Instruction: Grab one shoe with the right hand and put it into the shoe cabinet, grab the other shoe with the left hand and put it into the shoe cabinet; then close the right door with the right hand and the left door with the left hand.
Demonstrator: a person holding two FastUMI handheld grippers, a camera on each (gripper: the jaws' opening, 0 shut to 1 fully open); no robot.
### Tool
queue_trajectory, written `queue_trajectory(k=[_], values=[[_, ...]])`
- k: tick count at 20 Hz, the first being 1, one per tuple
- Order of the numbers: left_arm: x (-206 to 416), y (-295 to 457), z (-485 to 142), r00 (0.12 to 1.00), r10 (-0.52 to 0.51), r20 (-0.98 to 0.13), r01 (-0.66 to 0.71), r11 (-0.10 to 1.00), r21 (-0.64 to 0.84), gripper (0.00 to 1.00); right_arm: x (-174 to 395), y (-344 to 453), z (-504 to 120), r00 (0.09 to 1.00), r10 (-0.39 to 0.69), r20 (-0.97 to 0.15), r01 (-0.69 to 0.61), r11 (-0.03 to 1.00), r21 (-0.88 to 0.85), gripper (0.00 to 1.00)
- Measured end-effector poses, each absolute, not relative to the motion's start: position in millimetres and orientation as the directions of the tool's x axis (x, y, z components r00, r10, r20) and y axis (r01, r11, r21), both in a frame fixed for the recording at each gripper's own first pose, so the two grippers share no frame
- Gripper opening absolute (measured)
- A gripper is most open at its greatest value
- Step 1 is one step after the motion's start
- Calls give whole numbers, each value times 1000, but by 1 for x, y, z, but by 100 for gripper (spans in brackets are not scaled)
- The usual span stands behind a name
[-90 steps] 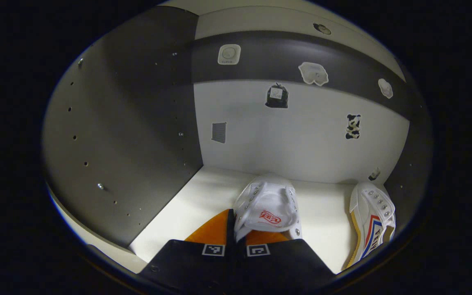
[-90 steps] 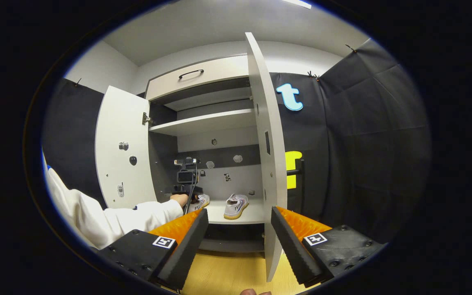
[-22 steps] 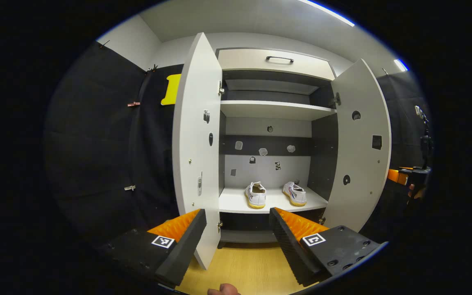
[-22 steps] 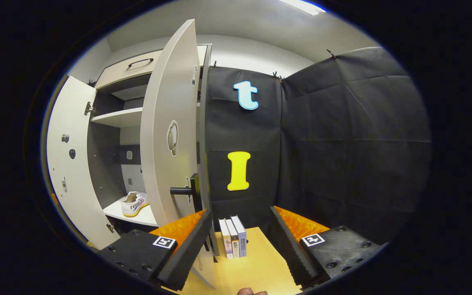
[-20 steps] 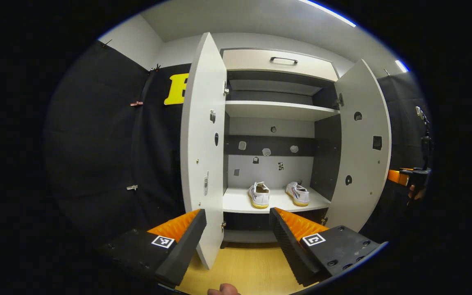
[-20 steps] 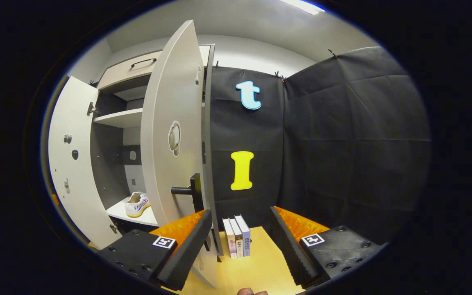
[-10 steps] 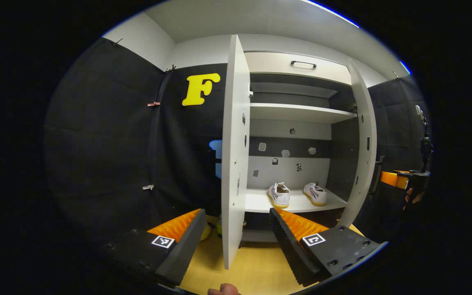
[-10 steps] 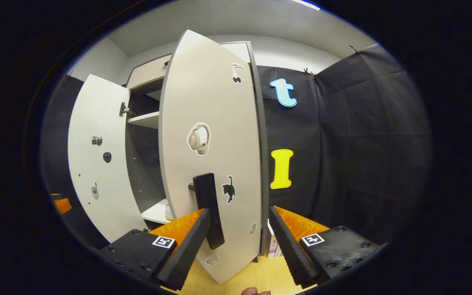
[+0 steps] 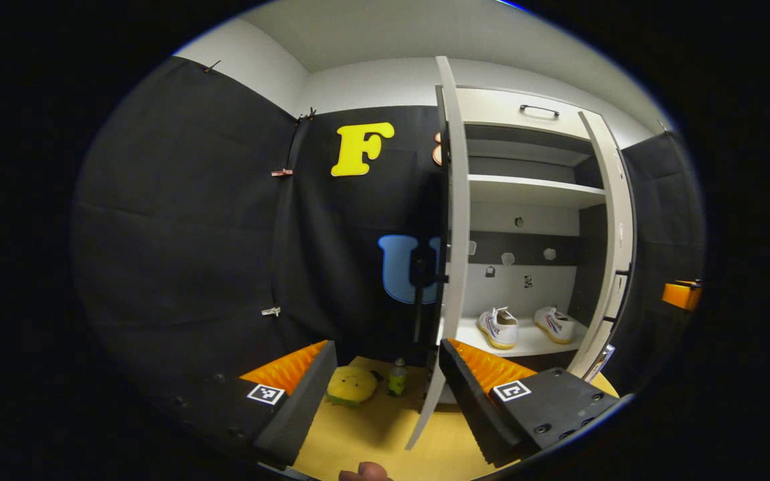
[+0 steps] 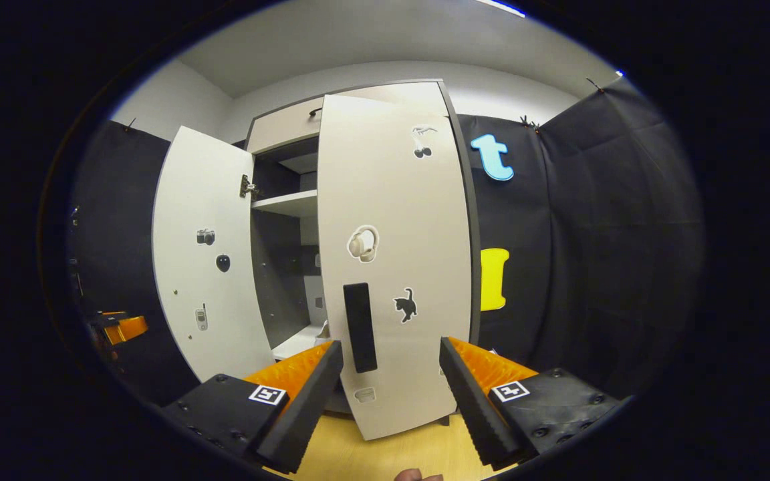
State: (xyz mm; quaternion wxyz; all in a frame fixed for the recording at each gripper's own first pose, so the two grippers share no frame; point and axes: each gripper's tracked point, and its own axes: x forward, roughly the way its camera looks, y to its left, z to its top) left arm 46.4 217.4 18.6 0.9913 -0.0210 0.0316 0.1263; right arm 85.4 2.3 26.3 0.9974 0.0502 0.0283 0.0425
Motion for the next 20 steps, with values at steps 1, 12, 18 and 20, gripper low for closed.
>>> queue_trajectory(k=[1,12,18,20], values=[[57,227,18,964,257,-68,-260,965,-27,97,82,2,26,995,86,-53,-80,991,104,95],[130,260,-3,963,248,-110,-251,968,-13,95,71,-32,22,997,11,-73,-4,996,86,96],[126,245,-3,964,243,-105,-244,970,5,94,72,-38,23,998,7,-66,0,996,92,95],[123,241,-3,963,248,-105,-250,968,-3,94,71,-37,23,998,12,-66,-6,996,91,95]])
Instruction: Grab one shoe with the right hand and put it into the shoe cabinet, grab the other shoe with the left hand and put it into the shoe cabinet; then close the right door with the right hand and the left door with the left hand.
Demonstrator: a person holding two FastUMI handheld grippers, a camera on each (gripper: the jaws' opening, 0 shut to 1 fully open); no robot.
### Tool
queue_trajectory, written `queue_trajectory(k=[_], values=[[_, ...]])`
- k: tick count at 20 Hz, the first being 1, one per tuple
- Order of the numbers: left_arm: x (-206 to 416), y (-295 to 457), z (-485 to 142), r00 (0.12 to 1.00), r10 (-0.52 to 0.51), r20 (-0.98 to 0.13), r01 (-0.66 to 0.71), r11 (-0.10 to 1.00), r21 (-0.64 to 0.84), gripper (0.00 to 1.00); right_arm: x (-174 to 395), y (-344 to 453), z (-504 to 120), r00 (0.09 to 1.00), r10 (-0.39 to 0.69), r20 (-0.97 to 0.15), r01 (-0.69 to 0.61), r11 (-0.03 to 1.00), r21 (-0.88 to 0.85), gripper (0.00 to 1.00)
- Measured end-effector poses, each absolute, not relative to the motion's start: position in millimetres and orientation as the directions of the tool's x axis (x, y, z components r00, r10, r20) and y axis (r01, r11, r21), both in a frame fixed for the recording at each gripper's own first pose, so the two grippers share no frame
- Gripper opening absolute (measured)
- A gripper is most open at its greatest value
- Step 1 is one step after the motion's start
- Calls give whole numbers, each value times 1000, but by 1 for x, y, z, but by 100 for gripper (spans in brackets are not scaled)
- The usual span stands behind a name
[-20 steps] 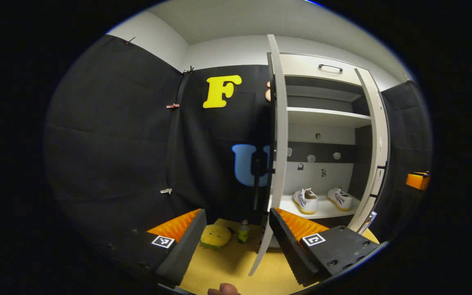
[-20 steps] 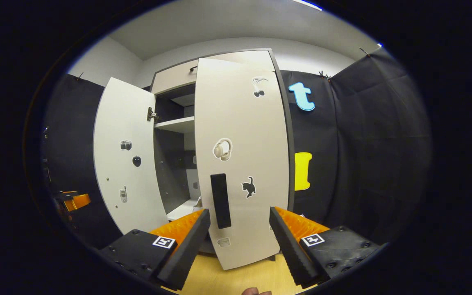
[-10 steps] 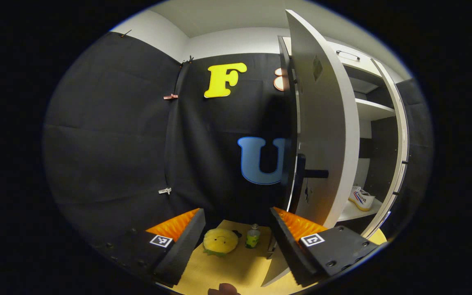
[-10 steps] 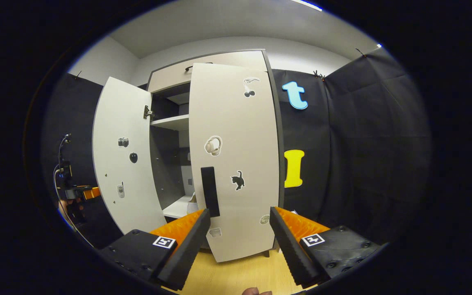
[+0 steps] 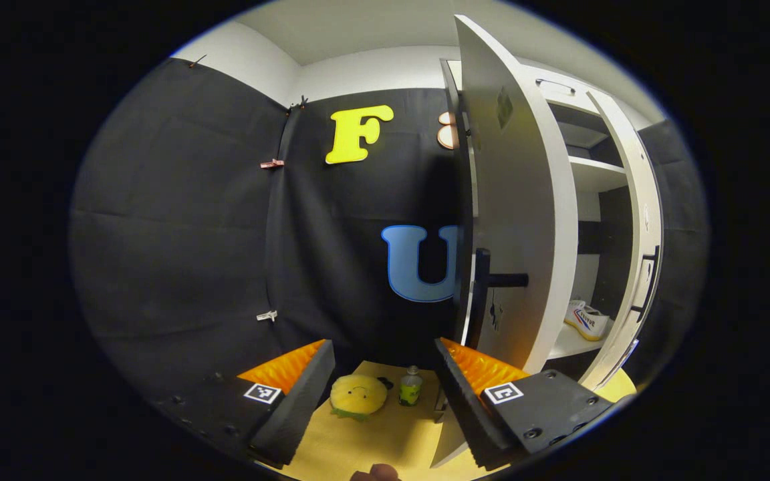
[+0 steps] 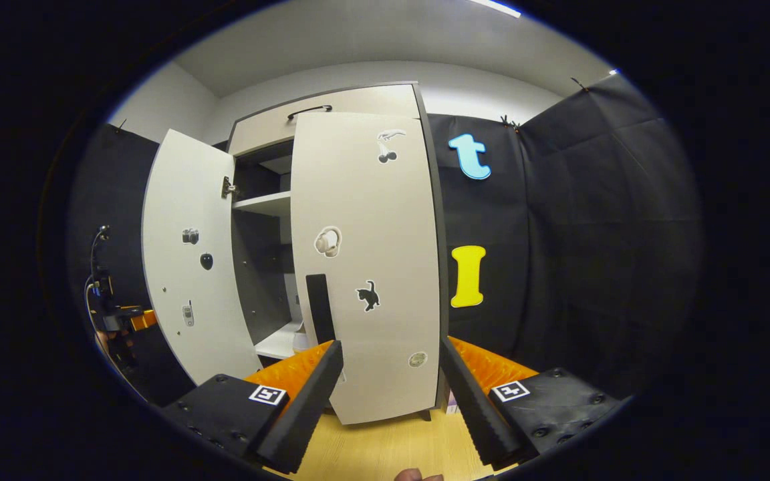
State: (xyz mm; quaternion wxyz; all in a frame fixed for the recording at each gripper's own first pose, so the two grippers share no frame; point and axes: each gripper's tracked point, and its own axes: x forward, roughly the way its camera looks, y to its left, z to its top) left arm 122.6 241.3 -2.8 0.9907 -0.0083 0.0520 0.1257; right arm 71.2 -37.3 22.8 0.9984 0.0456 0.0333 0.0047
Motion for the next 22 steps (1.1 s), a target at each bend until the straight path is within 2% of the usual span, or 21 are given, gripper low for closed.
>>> queue_trajectory(k=[13,22], values=[[119,213,-1,965,244,-100,-246,969,-12,93,56,-54,22,997,14,-75,-6,994,106,96],[121,161,-2,982,158,-104,-163,986,-39,94,49,-65,18,996,14,-88,-4,994,110,95]])
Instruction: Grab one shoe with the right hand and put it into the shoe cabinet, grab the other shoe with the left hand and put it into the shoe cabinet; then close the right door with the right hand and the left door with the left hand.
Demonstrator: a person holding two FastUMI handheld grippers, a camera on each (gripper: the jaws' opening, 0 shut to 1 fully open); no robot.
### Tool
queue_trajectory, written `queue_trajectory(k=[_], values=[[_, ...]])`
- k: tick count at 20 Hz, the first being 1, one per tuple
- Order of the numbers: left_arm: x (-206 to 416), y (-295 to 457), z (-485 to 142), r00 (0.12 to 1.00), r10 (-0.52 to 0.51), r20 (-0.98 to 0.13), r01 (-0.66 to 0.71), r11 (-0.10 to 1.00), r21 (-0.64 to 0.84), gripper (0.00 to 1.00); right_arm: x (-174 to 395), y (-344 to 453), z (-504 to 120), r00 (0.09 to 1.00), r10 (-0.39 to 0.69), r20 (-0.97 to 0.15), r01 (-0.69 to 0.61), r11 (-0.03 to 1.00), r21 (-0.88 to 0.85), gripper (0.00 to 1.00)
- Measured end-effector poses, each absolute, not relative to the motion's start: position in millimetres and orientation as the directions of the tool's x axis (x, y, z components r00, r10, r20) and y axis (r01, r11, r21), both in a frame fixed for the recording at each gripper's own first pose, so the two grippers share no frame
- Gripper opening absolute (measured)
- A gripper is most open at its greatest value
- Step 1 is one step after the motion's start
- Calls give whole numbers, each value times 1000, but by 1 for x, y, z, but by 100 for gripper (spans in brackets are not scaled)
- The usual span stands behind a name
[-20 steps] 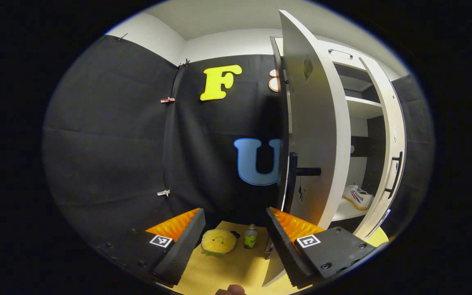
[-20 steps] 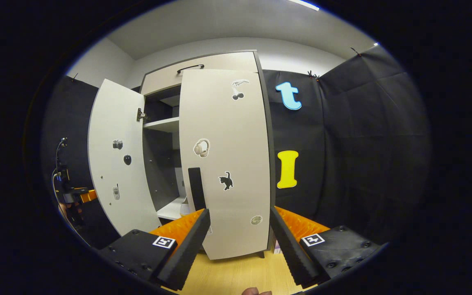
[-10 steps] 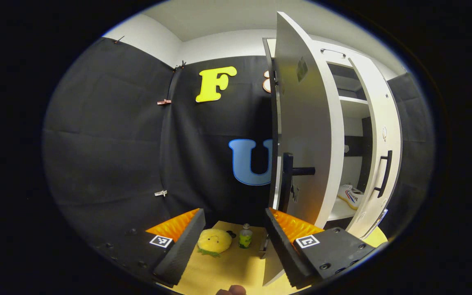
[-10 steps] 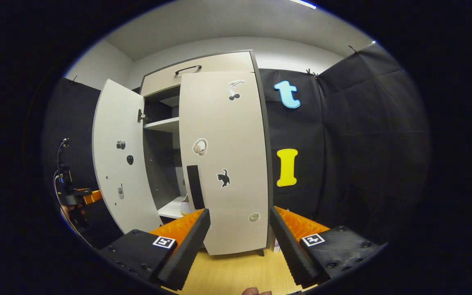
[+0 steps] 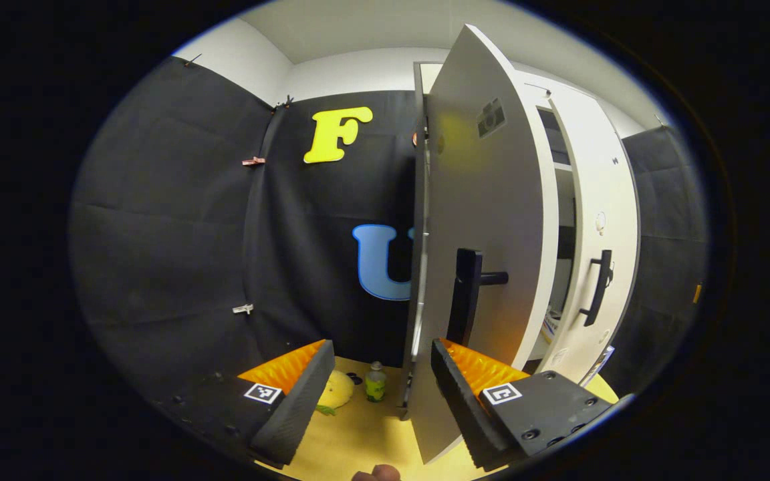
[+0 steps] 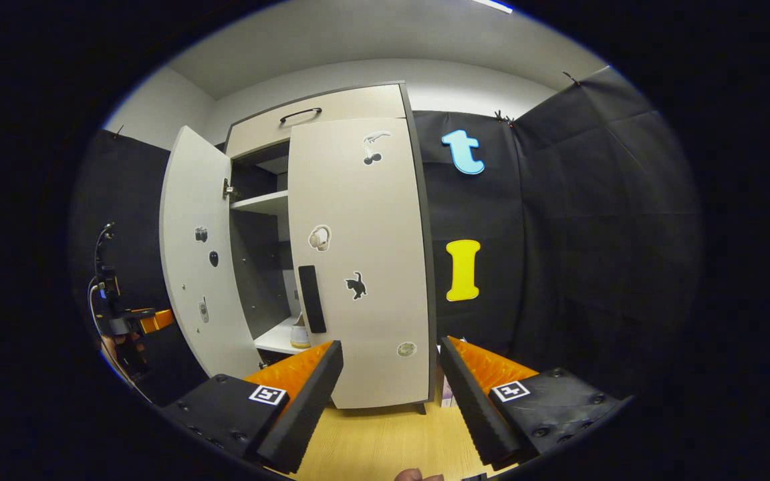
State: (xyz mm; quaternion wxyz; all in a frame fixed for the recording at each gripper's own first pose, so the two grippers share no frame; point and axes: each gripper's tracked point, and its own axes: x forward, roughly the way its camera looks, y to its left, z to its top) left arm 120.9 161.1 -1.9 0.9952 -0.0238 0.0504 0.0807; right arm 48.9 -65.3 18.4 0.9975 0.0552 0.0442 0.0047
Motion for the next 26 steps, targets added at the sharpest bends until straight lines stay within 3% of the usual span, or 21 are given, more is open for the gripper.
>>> queue_trajectory(k=[11,13,26], values=[[156,52,-10,995,7,-103,-9,1000,-18,92,33,-95,26,997,-8,-76,18,991,133,96],[153,35,-12,994,-5,-108,3,1000,-15,96,32,-96,27,997,-4,-78,14,991,134,98],[84,7,8,992,-81,-94,76,995,-62,95,30,-61,32,996,61,-66,-53,990,127,98]])
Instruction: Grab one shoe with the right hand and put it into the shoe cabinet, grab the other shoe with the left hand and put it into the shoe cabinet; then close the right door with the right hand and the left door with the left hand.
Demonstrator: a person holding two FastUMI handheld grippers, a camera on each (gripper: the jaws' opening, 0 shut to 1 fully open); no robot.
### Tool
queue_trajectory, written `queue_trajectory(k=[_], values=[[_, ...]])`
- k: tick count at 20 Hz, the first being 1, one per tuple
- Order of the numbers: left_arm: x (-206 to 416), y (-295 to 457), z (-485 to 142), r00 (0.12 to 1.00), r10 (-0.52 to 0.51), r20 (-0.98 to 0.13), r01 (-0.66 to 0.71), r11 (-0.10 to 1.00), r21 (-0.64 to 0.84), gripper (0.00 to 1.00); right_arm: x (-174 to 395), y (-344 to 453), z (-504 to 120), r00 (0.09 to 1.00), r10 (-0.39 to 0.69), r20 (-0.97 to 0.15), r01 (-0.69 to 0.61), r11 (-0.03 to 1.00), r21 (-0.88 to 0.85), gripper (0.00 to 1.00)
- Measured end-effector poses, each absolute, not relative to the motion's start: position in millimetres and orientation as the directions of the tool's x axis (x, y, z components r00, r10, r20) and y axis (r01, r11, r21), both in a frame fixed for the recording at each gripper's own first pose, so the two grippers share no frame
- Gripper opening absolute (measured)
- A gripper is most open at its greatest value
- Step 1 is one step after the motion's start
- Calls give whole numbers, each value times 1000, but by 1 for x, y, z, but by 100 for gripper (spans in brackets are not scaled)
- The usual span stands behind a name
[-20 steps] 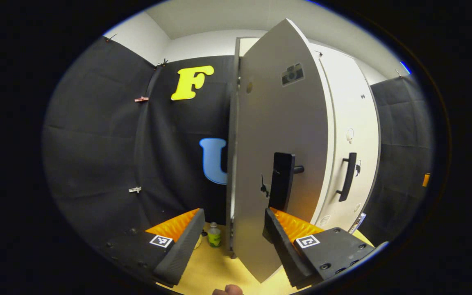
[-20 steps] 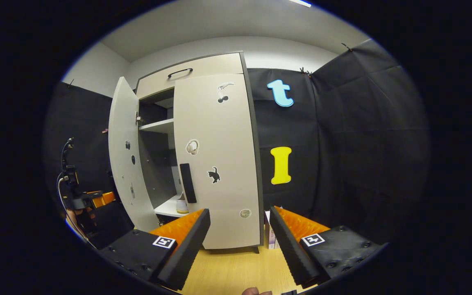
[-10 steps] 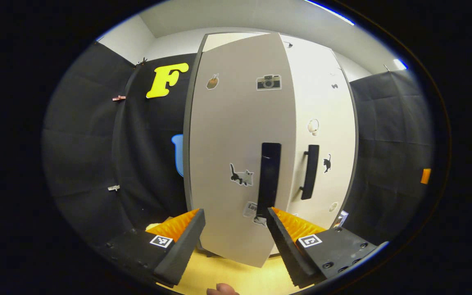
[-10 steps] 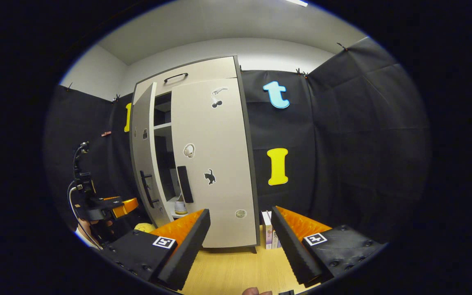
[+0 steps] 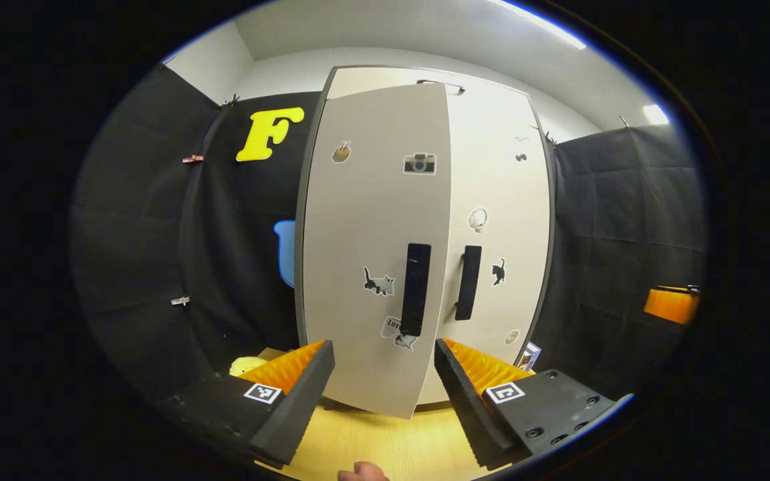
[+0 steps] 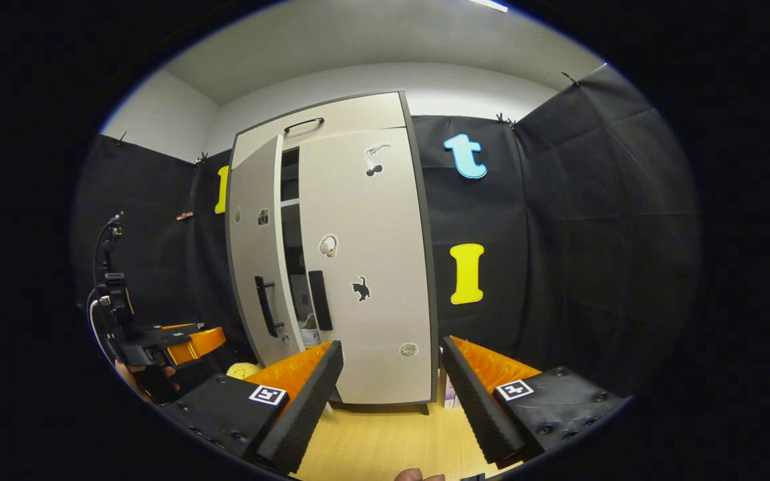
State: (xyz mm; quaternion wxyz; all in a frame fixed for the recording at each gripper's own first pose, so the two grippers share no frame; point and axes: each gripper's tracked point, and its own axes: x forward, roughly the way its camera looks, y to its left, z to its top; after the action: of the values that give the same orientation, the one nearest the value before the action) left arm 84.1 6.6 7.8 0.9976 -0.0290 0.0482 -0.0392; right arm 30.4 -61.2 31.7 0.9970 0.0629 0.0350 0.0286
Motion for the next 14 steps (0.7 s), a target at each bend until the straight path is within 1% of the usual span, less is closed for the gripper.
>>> queue_trajectory(k=[3,4,5,6,9,14], values=[[66,4,18,992,-97,-80,92,994,-62,95,26,-48,34,995,77,-58,-70,990,123,98],[60,3,20,992,-103,-74,98,993,-59,97,26,-45,34,995,81,-56,-73,990,119,98],[55,2,24,992,-105,-65,101,993,-52,93,24,-41,34,995,83,-56,-76,990,119,98],[51,1,25,992,-108,-60,106,993,-45,95,23,-38,33,995,86,-58,-79,990,121,98],[42,-3,26,991,-119,-58,116,992,-45,95,21,-33,33,994,89,-58,-82,990,117,98],[32,4,25,995,-85,-50,84,996,-31,95,16,-29,34,996,79,-52,-73,992,105,98]])
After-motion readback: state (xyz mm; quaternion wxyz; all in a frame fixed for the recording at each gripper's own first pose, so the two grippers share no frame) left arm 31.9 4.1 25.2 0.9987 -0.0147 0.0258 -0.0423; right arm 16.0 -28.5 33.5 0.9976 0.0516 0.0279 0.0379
